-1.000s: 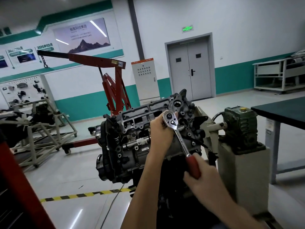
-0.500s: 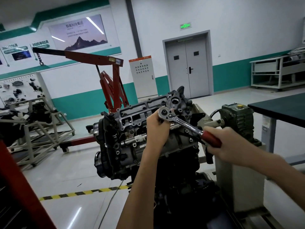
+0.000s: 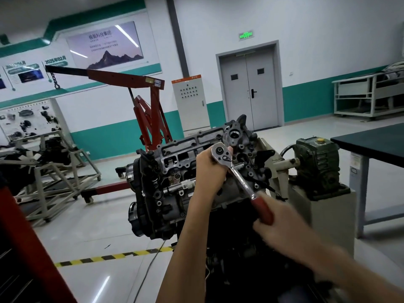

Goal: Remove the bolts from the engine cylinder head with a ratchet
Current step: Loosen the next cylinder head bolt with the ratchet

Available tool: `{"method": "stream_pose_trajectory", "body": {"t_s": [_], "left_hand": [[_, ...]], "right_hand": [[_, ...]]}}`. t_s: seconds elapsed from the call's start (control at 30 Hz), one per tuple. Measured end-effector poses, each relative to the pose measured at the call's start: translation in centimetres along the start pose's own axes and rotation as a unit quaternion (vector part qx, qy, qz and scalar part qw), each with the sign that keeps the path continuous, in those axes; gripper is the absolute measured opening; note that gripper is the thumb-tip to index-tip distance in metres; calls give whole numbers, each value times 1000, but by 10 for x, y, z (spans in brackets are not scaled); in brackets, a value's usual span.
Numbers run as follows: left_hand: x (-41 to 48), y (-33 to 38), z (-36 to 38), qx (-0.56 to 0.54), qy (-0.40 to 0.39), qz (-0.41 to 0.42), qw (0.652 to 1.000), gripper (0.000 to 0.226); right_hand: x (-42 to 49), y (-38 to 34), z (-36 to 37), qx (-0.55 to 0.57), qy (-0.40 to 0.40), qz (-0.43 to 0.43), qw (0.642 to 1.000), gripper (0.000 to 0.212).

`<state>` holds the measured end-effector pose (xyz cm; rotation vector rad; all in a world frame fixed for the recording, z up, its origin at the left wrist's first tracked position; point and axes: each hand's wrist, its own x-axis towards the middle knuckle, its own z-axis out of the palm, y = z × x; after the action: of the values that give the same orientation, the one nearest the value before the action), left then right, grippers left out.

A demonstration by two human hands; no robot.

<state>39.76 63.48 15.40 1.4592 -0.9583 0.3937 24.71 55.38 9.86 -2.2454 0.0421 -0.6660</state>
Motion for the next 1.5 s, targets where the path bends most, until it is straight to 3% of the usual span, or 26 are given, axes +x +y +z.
{"method": "stream_pose_trajectory", "body": {"t_s": [0.1, 0.2, 0.33, 0.43, 0.53, 0.6, 0.7, 0.8, 0.87, 0.93, 1.07, 1.17, 1.23, 1.37, 1.5], "left_hand": [[4, -1, 0, 8, -27, -9, 1000, 42], [2, -3, 5, -9, -9, -15, 1000, 35], [-4, -5, 9, -33, 18, -4, 999, 46], [-4, -1, 11, -25, 28, 2, 999, 47], [-5, 0, 9, -26, 23, 10, 999, 50], [-2, -1, 6, -19, 14, 11, 1000, 50], [2, -1, 4, -2, -2, 1, 1000, 52], [3, -1, 2, 7, -5, -1, 1000, 54], [-1, -2, 2, -8, 5, 2, 1000, 56], [-3, -3, 3, -20, 12, 3, 1000, 55], [-6, -1, 8, -20, 34, 2, 999, 48], [-6, -1, 7, -17, 28, 13, 999, 50], [-5, -2, 5, -14, 19, 18, 1000, 51], [0, -3, 1, -2, 7, 3, 1000, 49], [3, -3, 0, 8, -7, -3, 1000, 48]], "right_hand": [[24, 12, -64, -148, -69, -34, 986, 36], [39, 19, -77, -188, -54, -48, 980, 24], [6, 15, -11, -36, 36, 0, 999, 32], [-7, -8, 53, 104, 124, 42, 986, 31], [-4, -22, 84, 201, 109, 65, 971, 23], [-4, -17, 68, 161, 78, 57, 982, 25], [2, 5, 4, 10, 18, -1, 1000, 30], [24, 14, -58, -145, -46, -41, 988, 30], [34, 16, -70, -184, -49, -60, 980, 28], [28, 17, -57, -147, -29, -48, 988, 28], [-6, 2, 22, 39, 98, -1, 994, 33], [-7, -21, 76, 170, 118, 37, 978, 31], [-7, -24, 83, 192, 108, 44, 974, 31], [-1, 5, 13, 20, 24, -5, 999, 30], [31, 17, -64, -176, -49, -44, 982, 28]]}}
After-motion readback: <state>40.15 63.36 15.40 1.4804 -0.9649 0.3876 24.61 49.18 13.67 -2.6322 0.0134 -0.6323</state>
